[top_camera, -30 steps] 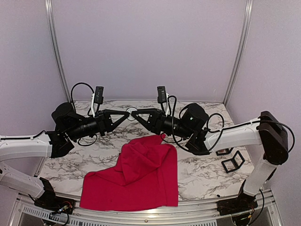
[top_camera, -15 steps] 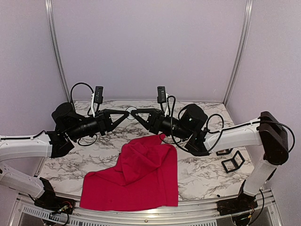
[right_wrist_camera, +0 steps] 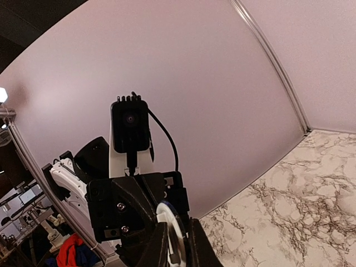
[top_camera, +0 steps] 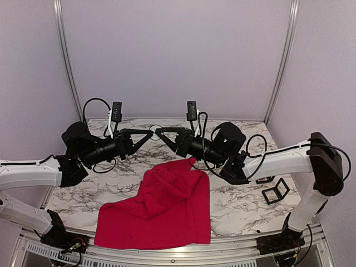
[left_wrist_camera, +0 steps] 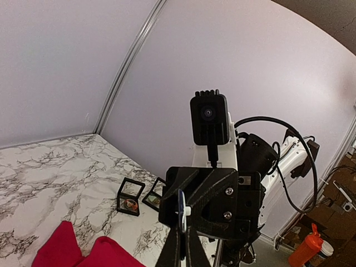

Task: Remove the brooch from the garment
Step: Close the brooch at the center of the board.

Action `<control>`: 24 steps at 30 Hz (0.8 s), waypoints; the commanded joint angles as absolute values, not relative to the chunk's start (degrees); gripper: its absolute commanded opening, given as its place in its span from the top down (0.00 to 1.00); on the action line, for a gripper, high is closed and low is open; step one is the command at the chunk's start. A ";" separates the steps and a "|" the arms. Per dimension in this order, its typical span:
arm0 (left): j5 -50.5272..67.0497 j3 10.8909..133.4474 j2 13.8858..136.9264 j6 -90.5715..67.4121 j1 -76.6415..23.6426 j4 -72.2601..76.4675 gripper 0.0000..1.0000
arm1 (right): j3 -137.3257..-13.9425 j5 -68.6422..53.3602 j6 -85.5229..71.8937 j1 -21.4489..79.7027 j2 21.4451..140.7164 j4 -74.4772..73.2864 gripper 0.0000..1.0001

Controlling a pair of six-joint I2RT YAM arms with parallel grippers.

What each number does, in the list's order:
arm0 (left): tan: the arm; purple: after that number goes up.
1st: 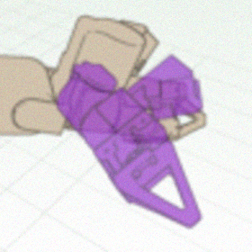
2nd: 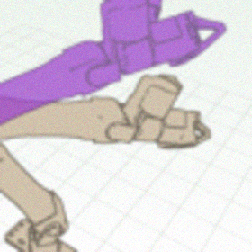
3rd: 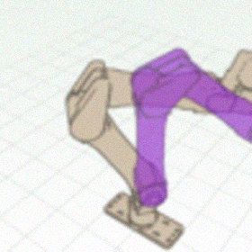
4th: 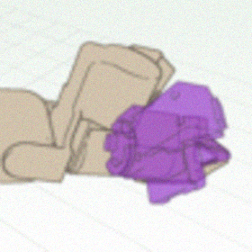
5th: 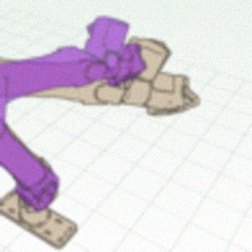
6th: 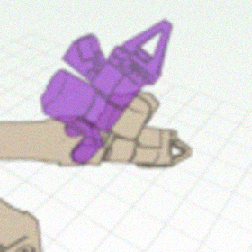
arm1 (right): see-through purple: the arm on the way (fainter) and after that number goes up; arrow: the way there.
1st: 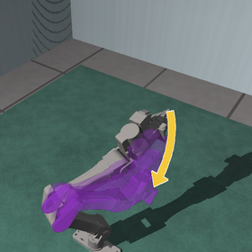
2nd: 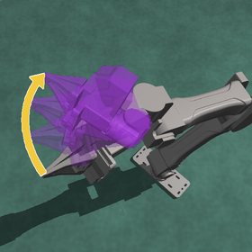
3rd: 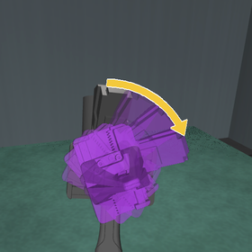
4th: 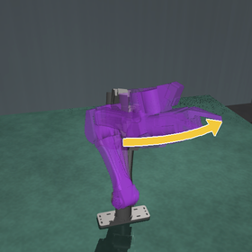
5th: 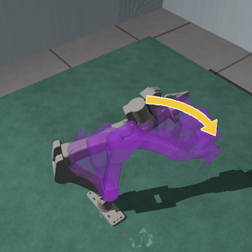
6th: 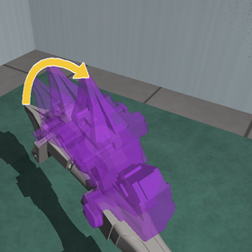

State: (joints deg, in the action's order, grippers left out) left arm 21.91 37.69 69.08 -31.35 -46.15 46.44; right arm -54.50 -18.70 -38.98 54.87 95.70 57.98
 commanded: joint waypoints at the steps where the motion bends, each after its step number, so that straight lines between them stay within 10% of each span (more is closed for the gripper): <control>1: 23.70 37.67 69.01 -31.46 -47.37 50.14 1.00 | -54.94 -13.61 -38.66 54.35 94.85 54.05 0.89; 24: 19.08 37.10 69.08 -31.97 -47.73 49.81 1.00 | -53.70 -11.98 -36.95 54.45 93.02 55.14 0.88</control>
State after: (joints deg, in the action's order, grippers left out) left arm 18.94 37.39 69.25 -32.40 -47.33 46.68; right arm -53.63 -15.88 -38.28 55.40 94.45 56.55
